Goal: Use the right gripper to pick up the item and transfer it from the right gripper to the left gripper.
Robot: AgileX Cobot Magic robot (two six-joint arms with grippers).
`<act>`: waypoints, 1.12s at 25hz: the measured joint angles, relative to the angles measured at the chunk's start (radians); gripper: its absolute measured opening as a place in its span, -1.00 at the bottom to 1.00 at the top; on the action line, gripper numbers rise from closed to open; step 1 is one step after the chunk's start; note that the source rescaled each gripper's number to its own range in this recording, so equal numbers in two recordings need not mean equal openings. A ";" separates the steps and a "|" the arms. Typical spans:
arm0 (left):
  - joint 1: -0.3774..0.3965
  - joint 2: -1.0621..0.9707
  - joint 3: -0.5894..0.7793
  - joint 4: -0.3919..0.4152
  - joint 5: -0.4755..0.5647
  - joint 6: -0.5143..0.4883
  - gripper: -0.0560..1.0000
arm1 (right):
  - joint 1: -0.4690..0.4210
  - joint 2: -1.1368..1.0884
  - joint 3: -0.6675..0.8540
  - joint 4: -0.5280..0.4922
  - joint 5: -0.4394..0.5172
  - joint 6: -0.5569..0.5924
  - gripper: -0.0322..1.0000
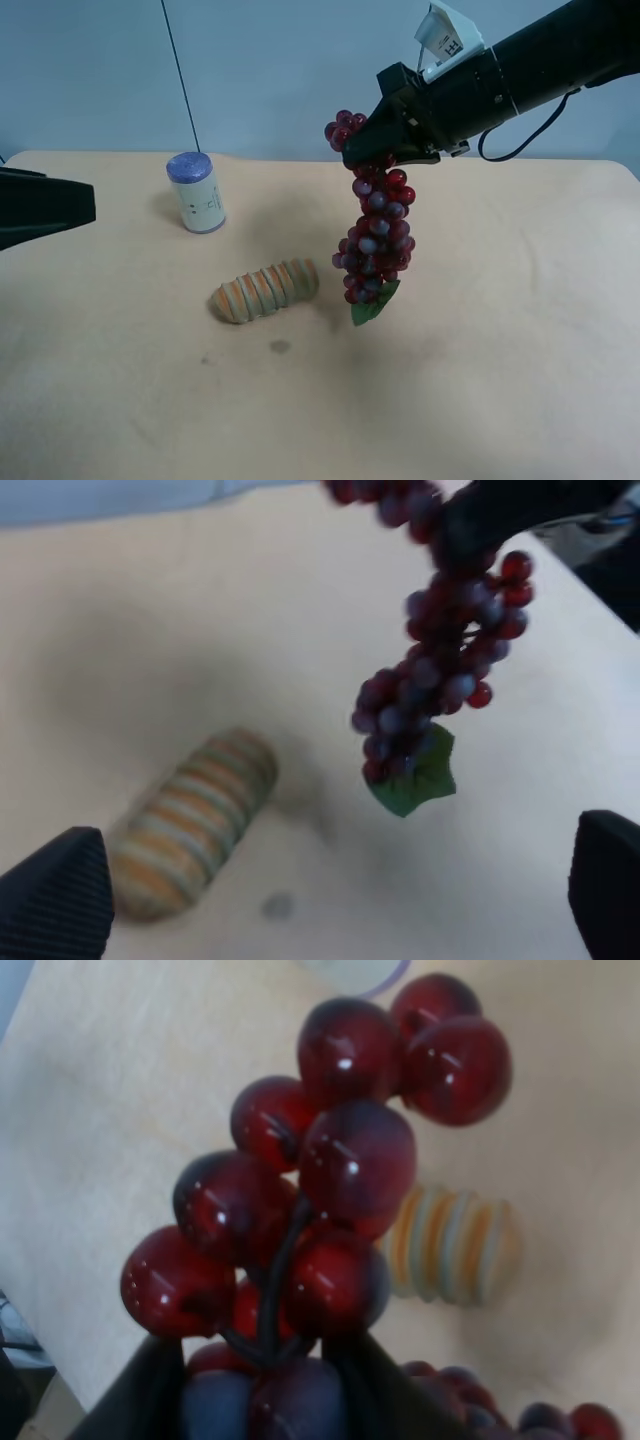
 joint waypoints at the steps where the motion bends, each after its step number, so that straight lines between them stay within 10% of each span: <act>1: 0.000 0.026 0.000 -0.033 0.007 0.043 1.00 | 0.000 0.000 0.000 0.000 0.000 0.000 -0.85; 16: -0.004 0.491 -0.001 -0.427 0.239 0.587 1.00 | 0.000 0.000 0.000 0.055 0.025 -0.031 -0.85; 28: -0.259 0.882 -0.025 -0.574 0.249 0.904 1.00 | 0.000 0.000 0.000 0.065 0.052 -0.033 -0.87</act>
